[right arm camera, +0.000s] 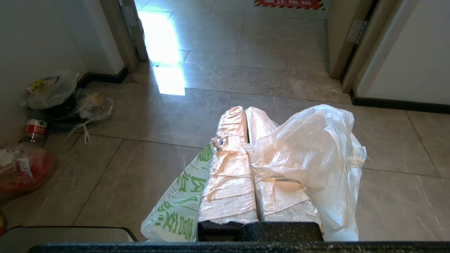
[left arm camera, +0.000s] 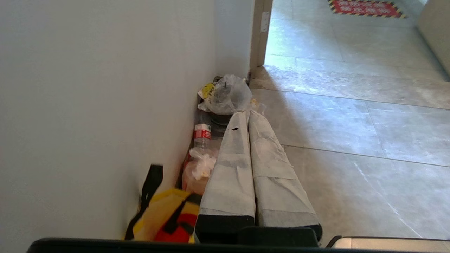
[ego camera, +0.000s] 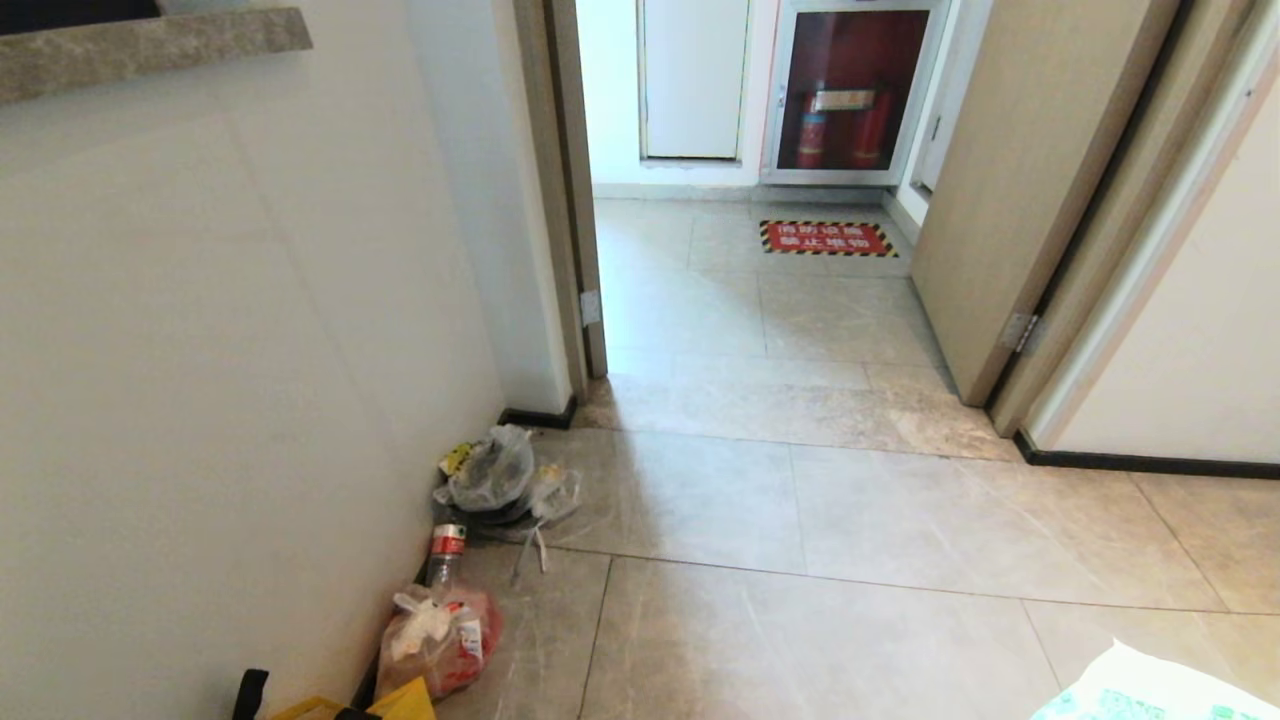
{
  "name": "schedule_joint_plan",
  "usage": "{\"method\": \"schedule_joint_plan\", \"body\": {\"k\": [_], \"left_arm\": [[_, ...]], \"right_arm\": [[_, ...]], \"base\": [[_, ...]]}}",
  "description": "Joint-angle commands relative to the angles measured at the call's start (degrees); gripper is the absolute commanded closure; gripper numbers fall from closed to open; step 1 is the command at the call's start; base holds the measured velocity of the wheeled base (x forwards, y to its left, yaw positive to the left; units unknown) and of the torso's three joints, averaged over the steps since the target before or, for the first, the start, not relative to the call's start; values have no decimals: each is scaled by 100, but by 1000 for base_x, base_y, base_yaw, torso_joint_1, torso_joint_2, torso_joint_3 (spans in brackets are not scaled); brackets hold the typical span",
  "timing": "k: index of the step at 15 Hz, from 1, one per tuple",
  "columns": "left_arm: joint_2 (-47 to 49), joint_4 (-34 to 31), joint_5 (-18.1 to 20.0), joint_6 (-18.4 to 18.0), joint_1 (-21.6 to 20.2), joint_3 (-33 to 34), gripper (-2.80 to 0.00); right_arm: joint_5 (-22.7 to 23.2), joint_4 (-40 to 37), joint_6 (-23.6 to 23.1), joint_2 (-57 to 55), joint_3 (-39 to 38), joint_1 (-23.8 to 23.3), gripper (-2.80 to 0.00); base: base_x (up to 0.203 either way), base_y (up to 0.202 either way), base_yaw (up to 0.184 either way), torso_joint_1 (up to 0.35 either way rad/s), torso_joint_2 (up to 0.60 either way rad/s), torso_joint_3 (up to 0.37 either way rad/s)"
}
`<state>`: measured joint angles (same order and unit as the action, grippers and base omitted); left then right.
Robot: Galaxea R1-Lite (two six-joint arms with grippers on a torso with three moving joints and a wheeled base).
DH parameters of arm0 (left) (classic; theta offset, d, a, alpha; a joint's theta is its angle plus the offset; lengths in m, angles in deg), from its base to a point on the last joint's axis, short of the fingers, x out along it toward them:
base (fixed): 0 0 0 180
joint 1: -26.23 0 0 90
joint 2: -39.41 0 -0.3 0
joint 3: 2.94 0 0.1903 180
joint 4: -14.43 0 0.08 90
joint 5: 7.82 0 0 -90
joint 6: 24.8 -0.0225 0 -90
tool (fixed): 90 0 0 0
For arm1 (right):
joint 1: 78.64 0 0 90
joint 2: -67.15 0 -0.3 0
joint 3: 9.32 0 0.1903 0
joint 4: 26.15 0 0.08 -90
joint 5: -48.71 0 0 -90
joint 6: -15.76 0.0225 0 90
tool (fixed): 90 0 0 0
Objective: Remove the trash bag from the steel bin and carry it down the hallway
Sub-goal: Put the trash bag at the door
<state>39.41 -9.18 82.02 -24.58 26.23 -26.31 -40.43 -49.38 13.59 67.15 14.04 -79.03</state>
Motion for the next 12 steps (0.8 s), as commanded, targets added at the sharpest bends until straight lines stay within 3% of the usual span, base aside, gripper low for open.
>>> {"method": "schedule_joint_plan", "body": {"k": [1, 6, 12], "left_arm": [[0, -2, -2, 4, 0, 0, 0], [0, -2, -2, 4, 0, 0, 0], [0, -2, -2, 10, 0, 0, 0]], "right_arm": [[3, 8, -3, 0, 9, -5, 0], [3, 4, 6, 0, 4, 3, 0], [3, 4, -3, -1, 1, 3, 0]], "base": [[191, 0, 0, 2, -2, 0], [177, 0, 2, 4, 3, -1], [0, 0, 0, 0, 0, 0]]}}
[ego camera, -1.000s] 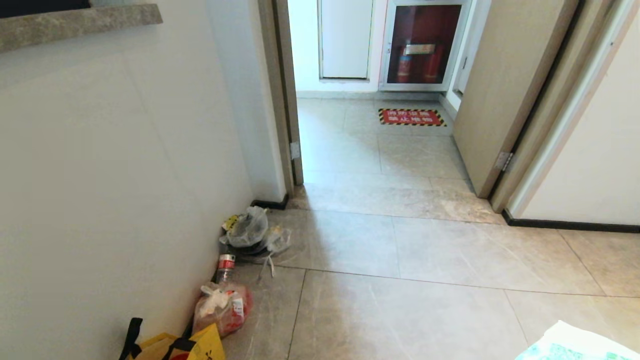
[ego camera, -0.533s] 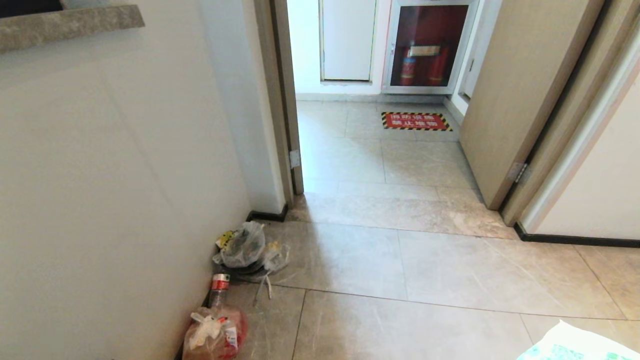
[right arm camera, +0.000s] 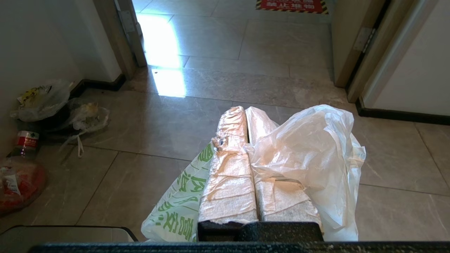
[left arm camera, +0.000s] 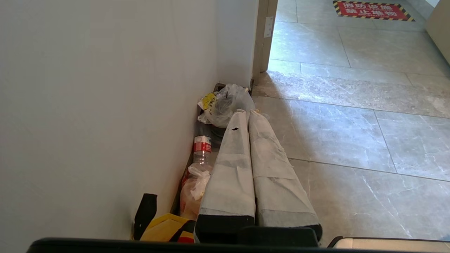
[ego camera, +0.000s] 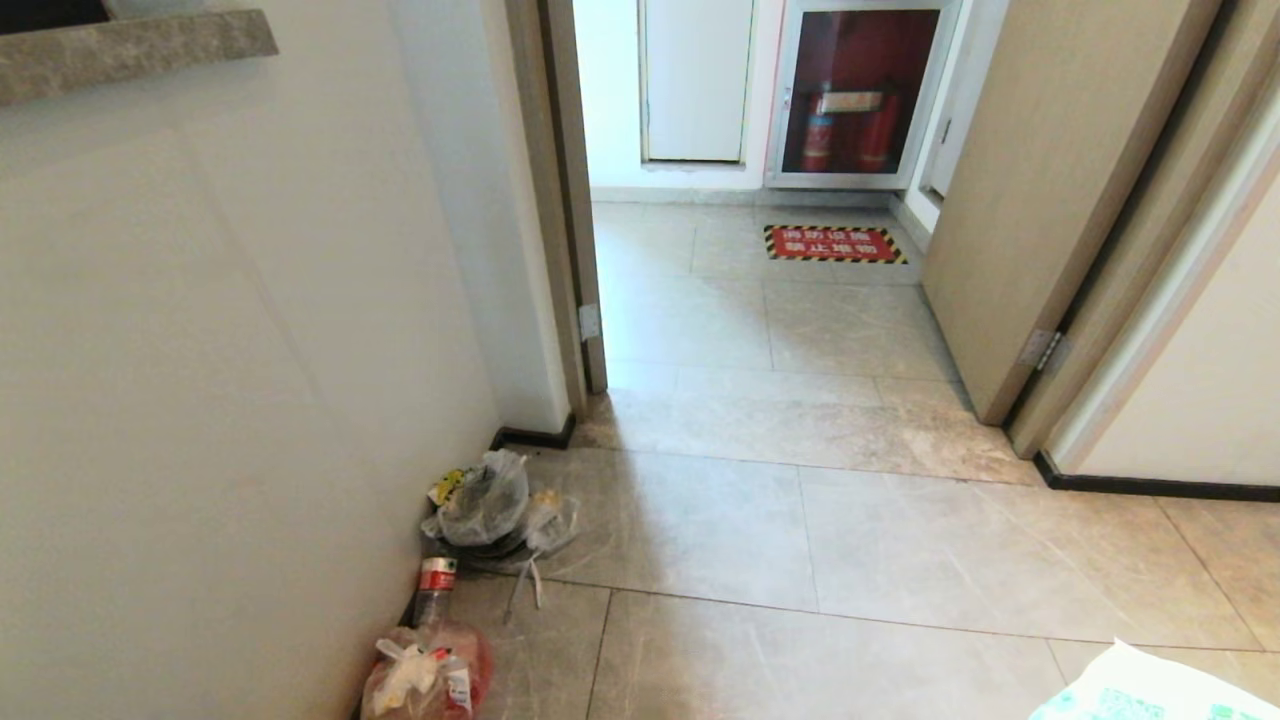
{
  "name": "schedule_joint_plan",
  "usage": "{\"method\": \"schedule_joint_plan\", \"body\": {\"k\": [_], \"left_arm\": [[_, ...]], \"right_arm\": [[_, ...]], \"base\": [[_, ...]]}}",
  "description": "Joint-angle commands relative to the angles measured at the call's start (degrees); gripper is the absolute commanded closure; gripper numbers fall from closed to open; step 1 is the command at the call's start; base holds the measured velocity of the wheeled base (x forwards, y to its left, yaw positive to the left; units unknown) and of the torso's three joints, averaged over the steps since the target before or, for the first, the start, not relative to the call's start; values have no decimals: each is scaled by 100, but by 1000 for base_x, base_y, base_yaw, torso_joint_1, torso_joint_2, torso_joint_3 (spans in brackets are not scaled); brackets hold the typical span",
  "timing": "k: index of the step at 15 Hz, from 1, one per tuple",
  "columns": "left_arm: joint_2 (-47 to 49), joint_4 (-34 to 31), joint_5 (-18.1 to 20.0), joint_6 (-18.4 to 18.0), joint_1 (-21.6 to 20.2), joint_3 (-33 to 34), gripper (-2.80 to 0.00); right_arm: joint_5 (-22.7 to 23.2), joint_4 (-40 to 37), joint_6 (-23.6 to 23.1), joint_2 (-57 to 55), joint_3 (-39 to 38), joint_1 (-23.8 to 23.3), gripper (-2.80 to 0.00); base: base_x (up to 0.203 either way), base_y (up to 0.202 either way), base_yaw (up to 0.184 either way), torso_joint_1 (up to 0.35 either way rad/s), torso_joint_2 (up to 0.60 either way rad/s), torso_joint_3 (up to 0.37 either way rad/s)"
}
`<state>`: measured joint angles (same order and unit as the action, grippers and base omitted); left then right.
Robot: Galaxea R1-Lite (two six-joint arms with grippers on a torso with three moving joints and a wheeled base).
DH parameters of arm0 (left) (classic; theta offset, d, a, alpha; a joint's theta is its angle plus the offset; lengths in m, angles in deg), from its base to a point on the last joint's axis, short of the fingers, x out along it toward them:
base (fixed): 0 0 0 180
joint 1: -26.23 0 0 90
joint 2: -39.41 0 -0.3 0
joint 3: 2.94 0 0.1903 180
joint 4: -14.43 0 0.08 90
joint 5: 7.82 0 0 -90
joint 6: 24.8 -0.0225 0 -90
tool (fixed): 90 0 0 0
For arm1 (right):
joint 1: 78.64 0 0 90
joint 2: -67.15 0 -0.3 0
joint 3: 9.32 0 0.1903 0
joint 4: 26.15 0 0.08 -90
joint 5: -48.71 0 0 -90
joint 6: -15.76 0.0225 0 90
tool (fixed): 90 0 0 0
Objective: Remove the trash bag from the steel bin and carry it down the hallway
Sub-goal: Put the trash bag at the door
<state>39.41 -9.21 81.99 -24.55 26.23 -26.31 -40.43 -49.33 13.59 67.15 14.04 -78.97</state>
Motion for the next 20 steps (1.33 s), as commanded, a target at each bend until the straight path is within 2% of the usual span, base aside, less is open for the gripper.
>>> {"method": "schedule_joint_plan", "body": {"k": [1, 6, 20], "left_arm": [[0, 0, 1, 11, 0, 0, 0], [0, 0, 1, 2, 0, 0, 0], [0, 0, 1, -7, 0, 0, 0]], "right_arm": [[3, 3, -3, 0, 4, -10, 0], [3, -1, 6, 0, 9, -2, 0], [3, -1, 6, -7, 9, -2, 0]], "base": [[0, 0, 0, 0, 0, 0], [-3, 3, -37, 1, 0, 0], [2, 9, -170, 3, 1, 3]]}}
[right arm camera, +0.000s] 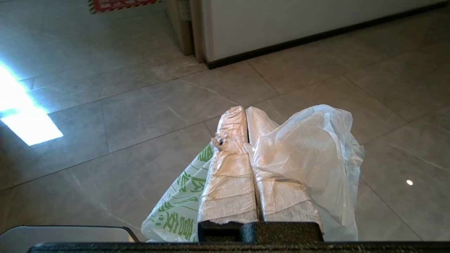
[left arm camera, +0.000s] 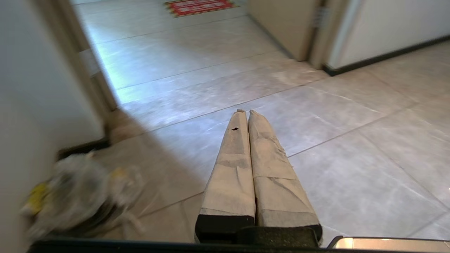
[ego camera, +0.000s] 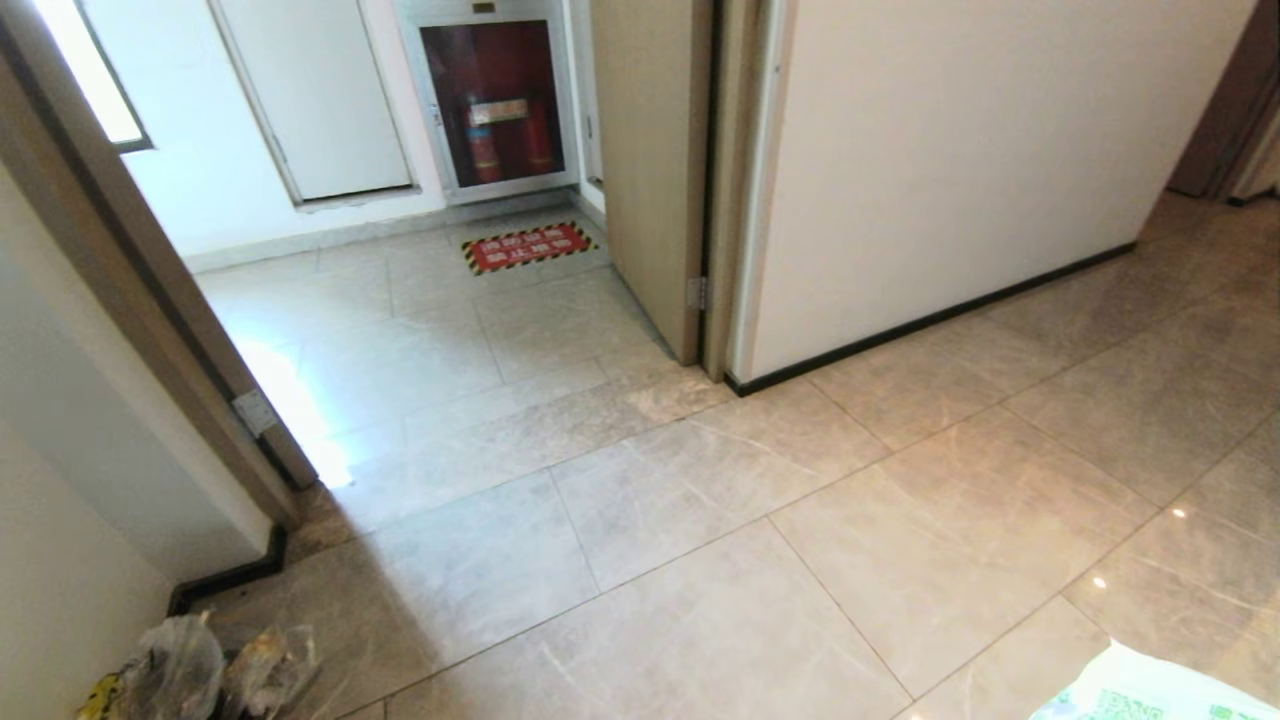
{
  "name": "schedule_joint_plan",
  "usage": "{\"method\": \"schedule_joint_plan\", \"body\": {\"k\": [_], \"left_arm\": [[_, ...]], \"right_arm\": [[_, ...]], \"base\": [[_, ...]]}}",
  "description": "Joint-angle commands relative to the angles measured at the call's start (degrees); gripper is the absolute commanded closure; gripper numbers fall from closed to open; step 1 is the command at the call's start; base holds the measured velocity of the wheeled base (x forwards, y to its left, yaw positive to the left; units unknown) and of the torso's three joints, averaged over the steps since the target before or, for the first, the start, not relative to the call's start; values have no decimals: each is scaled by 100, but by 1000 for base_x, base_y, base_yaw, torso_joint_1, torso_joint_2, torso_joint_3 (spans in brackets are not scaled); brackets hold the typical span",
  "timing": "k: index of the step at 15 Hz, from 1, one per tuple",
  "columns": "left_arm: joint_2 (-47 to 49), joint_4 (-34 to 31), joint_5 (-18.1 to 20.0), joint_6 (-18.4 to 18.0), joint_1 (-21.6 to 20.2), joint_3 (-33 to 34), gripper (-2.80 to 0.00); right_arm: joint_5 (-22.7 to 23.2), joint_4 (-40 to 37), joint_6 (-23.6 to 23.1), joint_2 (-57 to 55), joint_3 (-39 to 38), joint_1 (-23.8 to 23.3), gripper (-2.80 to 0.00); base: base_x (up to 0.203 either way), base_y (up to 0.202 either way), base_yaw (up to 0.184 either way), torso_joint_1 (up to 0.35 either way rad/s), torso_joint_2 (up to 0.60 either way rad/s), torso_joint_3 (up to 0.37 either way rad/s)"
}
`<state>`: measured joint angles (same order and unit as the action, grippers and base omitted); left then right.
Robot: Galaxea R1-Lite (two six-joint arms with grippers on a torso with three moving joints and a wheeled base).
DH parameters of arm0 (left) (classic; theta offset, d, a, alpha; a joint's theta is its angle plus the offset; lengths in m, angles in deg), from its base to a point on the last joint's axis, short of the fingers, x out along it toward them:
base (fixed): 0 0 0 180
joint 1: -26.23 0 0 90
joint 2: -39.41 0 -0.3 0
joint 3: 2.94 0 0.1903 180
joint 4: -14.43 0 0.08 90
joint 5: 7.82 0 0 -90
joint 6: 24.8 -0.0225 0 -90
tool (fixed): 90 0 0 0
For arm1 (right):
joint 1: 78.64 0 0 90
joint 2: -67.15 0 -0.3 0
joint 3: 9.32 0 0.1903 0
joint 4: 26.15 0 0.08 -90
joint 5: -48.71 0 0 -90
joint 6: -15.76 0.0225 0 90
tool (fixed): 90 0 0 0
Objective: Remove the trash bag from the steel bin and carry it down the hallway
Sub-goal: Put the trash bag at the door
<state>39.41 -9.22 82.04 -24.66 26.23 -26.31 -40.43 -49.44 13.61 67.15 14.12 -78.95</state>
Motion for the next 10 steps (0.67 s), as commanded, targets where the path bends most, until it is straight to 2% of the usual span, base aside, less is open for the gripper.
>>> {"method": "schedule_joint_plan", "body": {"k": [1, 10], "left_arm": [[0, 2, -5, 4, 0, 0, 0], [0, 2, -4, 4, 0, 0, 0]], "right_arm": [[3, 10, 3, -2, -1, -5, 0], [3, 10, 3, 0, 1, -5, 0]], "base": [[0, 10, -170, 1, -2, -2], [0, 9, -171, 2, 4, 3]]}}
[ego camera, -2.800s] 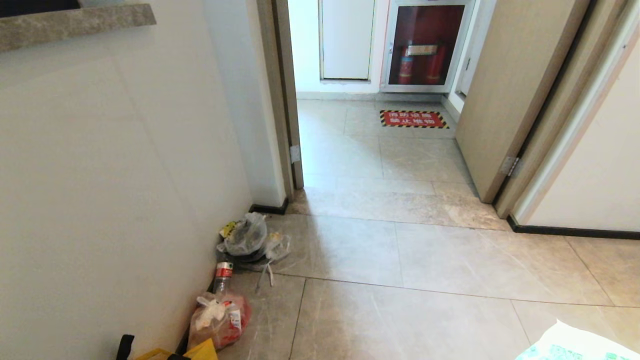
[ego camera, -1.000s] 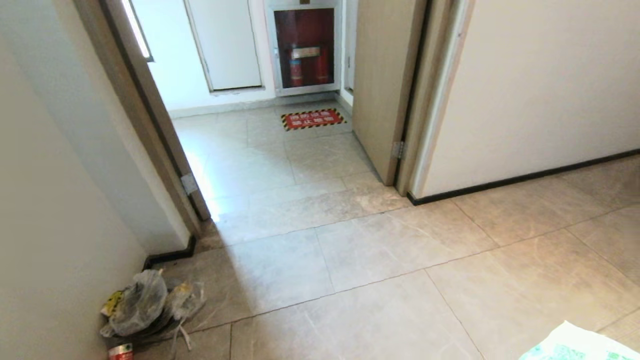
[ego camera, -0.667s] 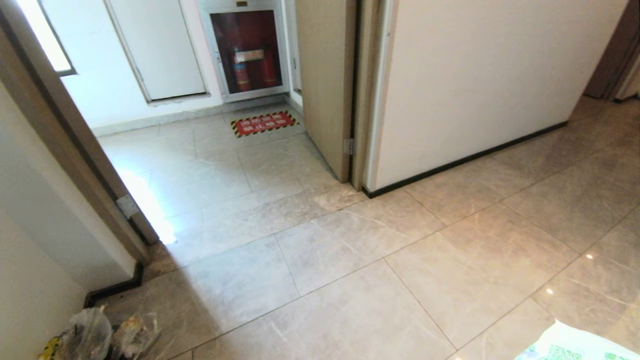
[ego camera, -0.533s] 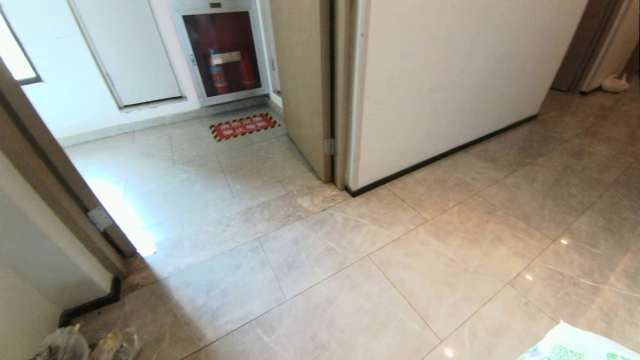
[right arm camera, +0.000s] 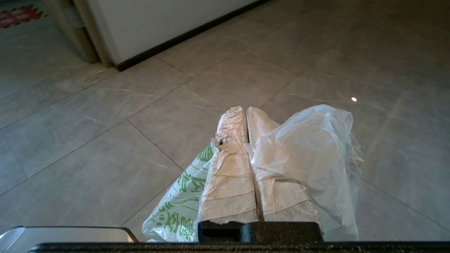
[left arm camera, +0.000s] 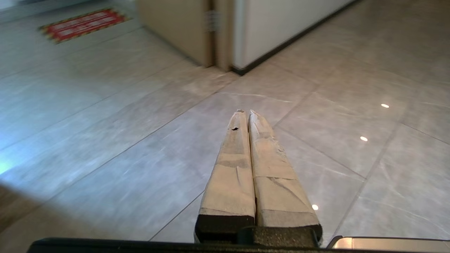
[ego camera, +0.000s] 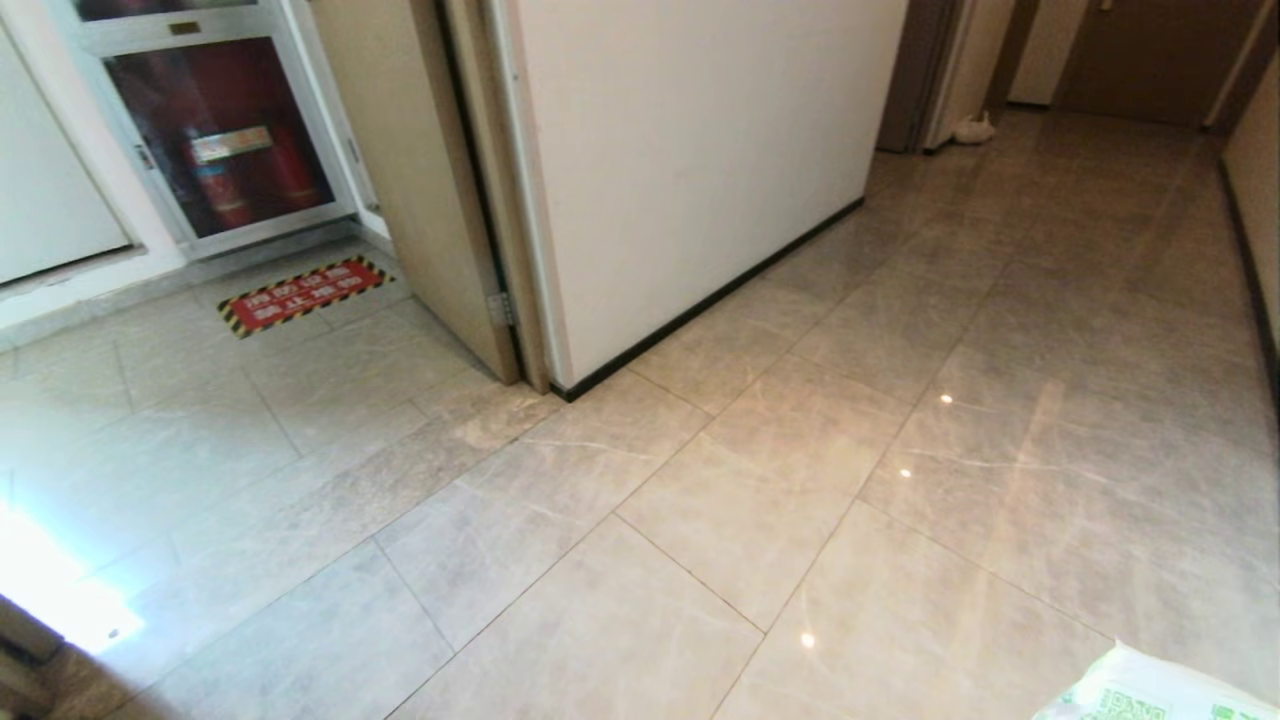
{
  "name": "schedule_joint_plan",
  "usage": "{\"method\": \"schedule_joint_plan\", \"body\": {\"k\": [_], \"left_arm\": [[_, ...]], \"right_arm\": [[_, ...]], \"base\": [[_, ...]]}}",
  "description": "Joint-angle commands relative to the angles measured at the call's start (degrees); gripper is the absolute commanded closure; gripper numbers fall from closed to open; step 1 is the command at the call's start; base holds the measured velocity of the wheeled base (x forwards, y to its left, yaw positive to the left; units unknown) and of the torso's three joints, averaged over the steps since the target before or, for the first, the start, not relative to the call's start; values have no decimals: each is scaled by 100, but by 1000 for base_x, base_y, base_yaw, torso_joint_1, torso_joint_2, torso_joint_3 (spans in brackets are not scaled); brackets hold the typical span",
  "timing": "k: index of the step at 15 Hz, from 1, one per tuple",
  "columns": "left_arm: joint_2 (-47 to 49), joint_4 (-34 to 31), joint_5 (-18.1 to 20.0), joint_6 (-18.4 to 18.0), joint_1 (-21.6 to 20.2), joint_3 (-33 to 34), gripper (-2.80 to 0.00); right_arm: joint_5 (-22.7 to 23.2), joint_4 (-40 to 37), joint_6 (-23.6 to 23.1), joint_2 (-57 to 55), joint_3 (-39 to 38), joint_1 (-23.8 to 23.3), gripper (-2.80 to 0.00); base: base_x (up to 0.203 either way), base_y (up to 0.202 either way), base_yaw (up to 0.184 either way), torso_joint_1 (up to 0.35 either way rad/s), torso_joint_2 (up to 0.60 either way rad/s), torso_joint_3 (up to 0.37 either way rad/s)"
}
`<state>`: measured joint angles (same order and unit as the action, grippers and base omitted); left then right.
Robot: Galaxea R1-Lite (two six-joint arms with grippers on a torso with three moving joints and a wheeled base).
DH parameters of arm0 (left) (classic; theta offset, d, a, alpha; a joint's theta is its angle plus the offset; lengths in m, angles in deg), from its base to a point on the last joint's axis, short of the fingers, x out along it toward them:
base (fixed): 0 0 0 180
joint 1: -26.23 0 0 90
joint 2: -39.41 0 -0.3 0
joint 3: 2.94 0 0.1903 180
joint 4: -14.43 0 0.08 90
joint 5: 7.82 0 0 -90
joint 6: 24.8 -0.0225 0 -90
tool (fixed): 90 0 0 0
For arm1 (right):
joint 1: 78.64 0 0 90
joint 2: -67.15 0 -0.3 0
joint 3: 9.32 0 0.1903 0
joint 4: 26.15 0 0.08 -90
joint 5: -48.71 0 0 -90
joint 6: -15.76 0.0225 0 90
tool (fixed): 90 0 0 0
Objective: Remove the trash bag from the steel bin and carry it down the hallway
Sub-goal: Put the trash bag at the door
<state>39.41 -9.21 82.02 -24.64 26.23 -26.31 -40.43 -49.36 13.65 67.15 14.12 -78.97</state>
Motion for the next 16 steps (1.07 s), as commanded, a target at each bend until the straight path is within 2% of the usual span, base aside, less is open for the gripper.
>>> {"method": "schedule_joint_plan", "body": {"k": [1, 7, 11, 16], "left_arm": [[0, 0, -2, 2, 0, 0, 0], [0, 0, -2, 2, 0, 0, 0], [0, 0, -2, 11, 0, 0, 0], [0, 0, -2, 11, 0, 0, 0]], "right_arm": [[3, 2, 0, 0, 1, -2, 0], [3, -5, -7, 0, 0, -3, 0], [3, -4, 0, 0, 1, -2, 0], [3, -3, -6, 0, 1, -2, 0]], "base": [[1, 10, -168, 2, 2, 2], [-1, 6, -144, 2, 5, 1], [0, 0, 0, 0, 0, 0], [0, 0, 0, 2, 5, -173]]}}
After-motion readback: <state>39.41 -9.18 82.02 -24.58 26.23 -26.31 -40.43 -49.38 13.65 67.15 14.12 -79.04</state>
